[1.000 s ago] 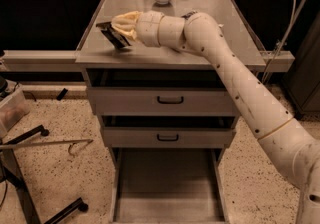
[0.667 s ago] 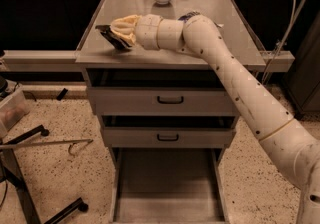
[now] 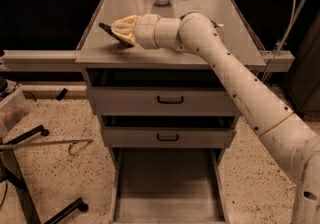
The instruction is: Pick rxbar chocolate from bottom drawer and place on counter
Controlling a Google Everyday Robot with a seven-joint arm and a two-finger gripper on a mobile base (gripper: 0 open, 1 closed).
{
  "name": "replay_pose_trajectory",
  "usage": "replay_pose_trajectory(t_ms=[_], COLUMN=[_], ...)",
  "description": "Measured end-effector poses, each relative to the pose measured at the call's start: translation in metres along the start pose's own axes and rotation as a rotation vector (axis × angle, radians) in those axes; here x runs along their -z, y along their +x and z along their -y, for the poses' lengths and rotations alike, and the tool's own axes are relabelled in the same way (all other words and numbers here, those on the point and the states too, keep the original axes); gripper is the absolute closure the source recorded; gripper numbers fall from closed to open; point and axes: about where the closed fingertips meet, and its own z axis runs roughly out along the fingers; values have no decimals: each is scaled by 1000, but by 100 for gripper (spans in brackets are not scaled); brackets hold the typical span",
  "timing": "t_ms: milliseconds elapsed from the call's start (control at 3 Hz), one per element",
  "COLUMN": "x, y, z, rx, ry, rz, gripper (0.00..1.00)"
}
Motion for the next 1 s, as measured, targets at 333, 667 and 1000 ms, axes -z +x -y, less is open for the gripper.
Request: replay_pose_trajectory(t_ms=[333, 667, 1000], x=[-6, -9, -10], y=[3, 5, 5], z=[-11, -30, -46], rx=[-35, -93, -135], ry=[-24, -57, -84], rz=[-4, 11, 20], gripper=[100, 100, 100])
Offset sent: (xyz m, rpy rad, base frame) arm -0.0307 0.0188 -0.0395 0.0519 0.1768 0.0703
